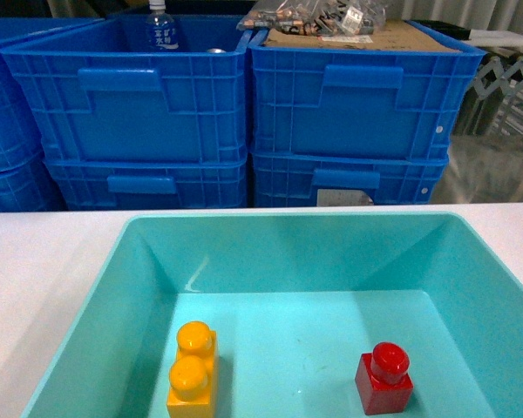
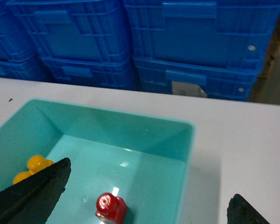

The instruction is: Pick red block from blue box to shelf

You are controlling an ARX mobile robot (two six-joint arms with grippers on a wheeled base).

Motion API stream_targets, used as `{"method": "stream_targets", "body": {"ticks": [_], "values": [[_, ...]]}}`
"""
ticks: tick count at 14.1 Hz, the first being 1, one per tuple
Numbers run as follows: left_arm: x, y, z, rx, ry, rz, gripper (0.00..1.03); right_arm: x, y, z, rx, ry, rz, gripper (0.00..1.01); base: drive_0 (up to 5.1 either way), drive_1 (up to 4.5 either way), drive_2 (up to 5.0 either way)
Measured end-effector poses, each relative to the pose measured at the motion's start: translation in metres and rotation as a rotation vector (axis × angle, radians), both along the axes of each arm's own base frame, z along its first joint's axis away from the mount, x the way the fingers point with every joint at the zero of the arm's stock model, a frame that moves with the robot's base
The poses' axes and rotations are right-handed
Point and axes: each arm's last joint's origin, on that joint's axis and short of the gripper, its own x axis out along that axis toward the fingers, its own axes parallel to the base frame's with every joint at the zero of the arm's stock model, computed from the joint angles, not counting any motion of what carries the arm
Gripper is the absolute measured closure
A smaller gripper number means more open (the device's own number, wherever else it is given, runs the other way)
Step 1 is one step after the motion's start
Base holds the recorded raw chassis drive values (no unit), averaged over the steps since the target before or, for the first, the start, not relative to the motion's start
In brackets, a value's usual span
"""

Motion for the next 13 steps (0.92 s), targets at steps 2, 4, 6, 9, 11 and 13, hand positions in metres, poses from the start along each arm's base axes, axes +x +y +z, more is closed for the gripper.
{"method": "stream_targets", "body": {"ticks": [2, 4, 6, 9, 11, 13], "values": [[0.000, 0.000, 0.000, 0.000, 0.000, 0.000, 0.05, 0.048, 0.048, 0.002, -0.035, 0.037, 0.109, 0.03, 0.0, 0.00, 0.0], [0.000, 0.000, 0.000, 0.000, 0.000, 0.000, 0.05, 0.068, 0.072, -0.032, -0.164, 0.071, 0.107, 0.03, 0.0, 0.00, 0.0], [0.000, 0.000, 0.000, 0.000, 0.000, 0.000, 0.05, 0.071, 0.076, -0.038, -0.184, 0.080, 0.107, 0.03, 0.0, 0.00, 0.0], [0.000, 0.000, 0.000, 0.000, 0.000, 0.000, 0.05, 0.077, 0.084, -0.051, -0.220, 0.099, 0.108, 0.03, 0.0, 0.00, 0.0], [0.000, 0.000, 0.000, 0.000, 0.000, 0.000, 0.05, 0.086, 0.098, -0.076, -0.251, 0.160, 0.151, 0.03, 0.0, 0.00, 0.0], [0.000, 0.000, 0.000, 0.000, 0.000, 0.000, 0.05, 0.093, 0.112, -0.104, -0.299, 0.222, 0.168, 0.03, 0.0, 0.00, 0.0]]}}
